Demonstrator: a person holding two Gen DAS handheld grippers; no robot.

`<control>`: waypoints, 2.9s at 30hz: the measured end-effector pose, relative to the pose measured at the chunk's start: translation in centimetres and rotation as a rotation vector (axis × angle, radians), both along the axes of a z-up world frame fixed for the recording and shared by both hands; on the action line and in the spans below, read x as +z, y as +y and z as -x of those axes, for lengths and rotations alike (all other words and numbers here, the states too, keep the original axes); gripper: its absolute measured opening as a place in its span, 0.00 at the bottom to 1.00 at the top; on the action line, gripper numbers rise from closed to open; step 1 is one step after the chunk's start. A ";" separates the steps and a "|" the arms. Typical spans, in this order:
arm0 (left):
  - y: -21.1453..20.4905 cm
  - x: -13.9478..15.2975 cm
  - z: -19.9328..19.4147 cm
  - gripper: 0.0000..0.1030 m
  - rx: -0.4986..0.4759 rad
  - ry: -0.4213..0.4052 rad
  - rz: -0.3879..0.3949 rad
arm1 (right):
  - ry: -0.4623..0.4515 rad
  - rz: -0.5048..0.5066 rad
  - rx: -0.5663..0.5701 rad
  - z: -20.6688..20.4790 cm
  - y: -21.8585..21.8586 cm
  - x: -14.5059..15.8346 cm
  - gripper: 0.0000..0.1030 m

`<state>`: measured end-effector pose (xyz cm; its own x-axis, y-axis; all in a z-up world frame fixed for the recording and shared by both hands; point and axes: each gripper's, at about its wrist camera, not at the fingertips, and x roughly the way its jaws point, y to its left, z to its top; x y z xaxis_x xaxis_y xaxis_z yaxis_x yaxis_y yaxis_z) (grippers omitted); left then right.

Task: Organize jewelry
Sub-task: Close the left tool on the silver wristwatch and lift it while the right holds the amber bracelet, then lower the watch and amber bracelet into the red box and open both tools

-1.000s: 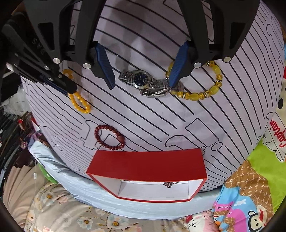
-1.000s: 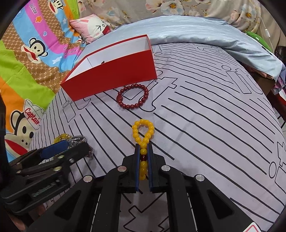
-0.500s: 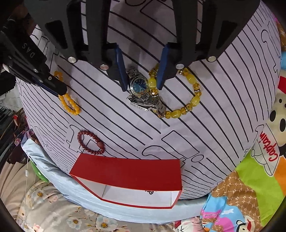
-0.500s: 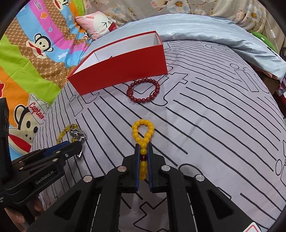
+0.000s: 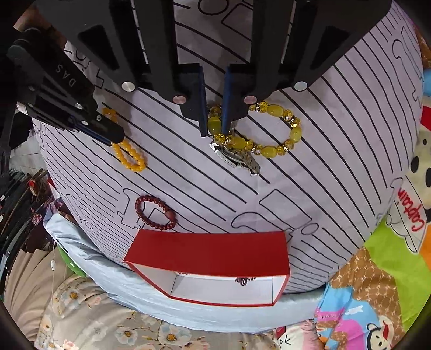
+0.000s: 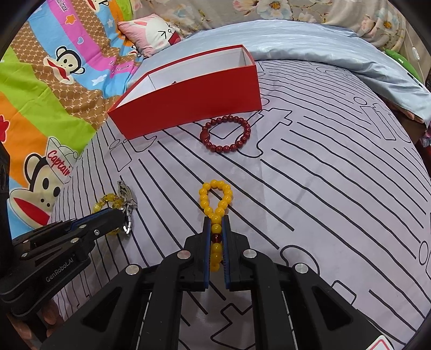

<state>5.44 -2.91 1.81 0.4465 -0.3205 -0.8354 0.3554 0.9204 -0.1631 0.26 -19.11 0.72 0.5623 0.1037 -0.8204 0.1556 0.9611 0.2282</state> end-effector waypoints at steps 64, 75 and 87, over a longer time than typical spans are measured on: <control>-0.6 -1.4 -1.5 0.09 0.021 0.032 0.020 | -0.012 -0.017 0.012 -0.2 -0.2 0.7 0.07; -0.3 2.1 -1.3 0.08 -0.001 -0.022 0.079 | -0.073 -0.025 0.020 -0.7 -0.2 3.3 0.07; -0.5 8.8 -4.0 0.08 -0.002 -0.158 0.156 | -0.206 -0.005 0.058 -3.2 0.1 8.6 0.07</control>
<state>9.44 -3.38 10.60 0.5676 -0.4411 -0.6951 0.3893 0.8878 -0.2455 3.44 -18.98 9.34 0.7114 0.1443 -0.6878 0.0495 0.9660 0.2539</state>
